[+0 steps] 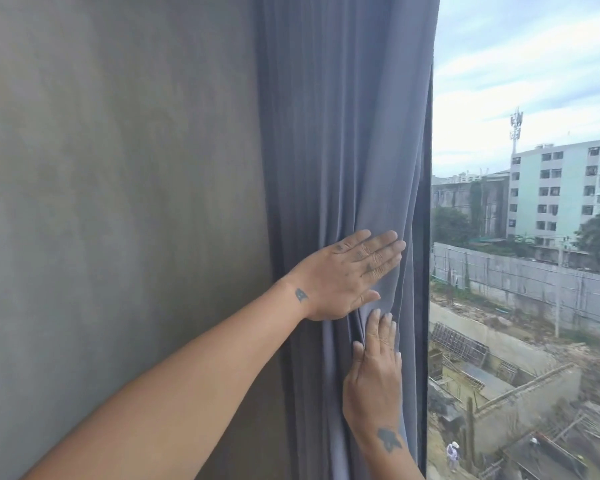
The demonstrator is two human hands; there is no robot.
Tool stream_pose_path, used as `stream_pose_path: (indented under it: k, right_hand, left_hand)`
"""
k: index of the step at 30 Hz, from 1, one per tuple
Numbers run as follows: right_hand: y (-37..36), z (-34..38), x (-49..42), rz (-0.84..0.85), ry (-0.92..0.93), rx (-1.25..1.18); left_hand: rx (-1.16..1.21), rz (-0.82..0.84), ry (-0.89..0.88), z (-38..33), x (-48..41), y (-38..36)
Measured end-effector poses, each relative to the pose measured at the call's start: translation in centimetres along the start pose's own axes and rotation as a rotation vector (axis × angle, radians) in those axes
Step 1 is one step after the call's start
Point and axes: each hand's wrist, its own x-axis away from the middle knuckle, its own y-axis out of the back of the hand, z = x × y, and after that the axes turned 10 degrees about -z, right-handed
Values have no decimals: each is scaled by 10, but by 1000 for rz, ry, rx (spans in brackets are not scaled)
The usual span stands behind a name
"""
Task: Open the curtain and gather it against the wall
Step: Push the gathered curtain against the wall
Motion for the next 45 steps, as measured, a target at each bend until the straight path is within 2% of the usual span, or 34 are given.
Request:
stream_pose_path:
  k: [23, 35, 45]
  right_hand:
    - [-141, -5, -28, 13, -31, 36]
    - [-243, -29, -62, -34, -35, 54]
    - [-345, -40, -97, 75, -42, 70]
  left_hand:
    - [54, -42, 25, 53, 67, -119]
    - [29, 18, 12, 84, 98, -211]
    - [-21, 102, 19, 124, 141, -307]
